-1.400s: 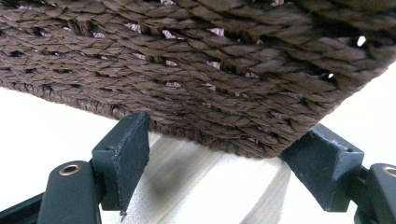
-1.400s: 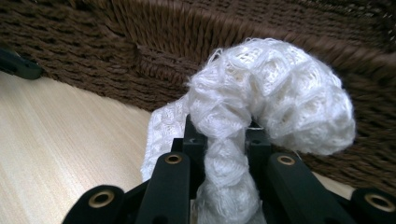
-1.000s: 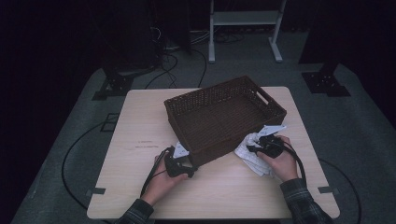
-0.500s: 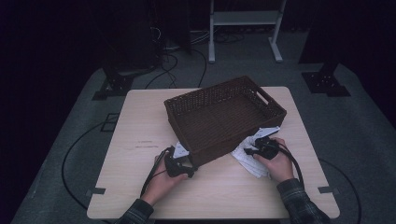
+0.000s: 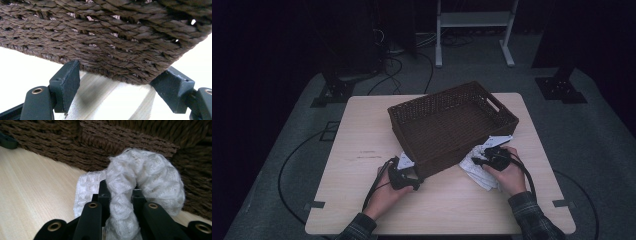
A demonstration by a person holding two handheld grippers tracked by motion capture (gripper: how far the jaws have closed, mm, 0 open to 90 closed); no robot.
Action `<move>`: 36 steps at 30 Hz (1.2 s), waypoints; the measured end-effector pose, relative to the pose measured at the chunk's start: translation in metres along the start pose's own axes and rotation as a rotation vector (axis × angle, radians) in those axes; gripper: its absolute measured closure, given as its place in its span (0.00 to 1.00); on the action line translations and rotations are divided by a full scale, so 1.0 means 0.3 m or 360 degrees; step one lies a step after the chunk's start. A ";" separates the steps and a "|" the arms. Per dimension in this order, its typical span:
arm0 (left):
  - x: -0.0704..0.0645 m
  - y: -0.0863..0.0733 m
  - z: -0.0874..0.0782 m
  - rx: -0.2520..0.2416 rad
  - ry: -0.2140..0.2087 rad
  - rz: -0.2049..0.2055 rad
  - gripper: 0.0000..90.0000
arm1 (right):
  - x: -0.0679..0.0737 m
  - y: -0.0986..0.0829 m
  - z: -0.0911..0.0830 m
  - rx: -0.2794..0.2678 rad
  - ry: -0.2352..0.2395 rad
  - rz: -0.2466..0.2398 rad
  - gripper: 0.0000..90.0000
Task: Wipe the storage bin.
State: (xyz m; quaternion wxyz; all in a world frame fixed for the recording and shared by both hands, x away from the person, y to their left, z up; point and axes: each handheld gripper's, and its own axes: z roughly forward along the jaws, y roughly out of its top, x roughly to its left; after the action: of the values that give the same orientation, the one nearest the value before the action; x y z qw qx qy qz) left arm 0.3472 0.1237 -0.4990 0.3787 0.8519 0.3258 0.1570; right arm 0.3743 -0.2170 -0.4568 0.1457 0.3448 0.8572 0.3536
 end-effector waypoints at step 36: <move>0.001 0.000 -0.001 0.0009 -0.0002 0.0004 0.26 | 0.070 0.087 -0.144 -0.0260 0.0021 -0.0104 0.85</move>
State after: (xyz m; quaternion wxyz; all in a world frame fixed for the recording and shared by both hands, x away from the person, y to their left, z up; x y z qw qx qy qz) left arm 0.3471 0.1240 -0.4987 0.3763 0.8535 0.3249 0.1562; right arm 0.3507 -0.2109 -0.4080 0.1791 0.3014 0.8373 0.4196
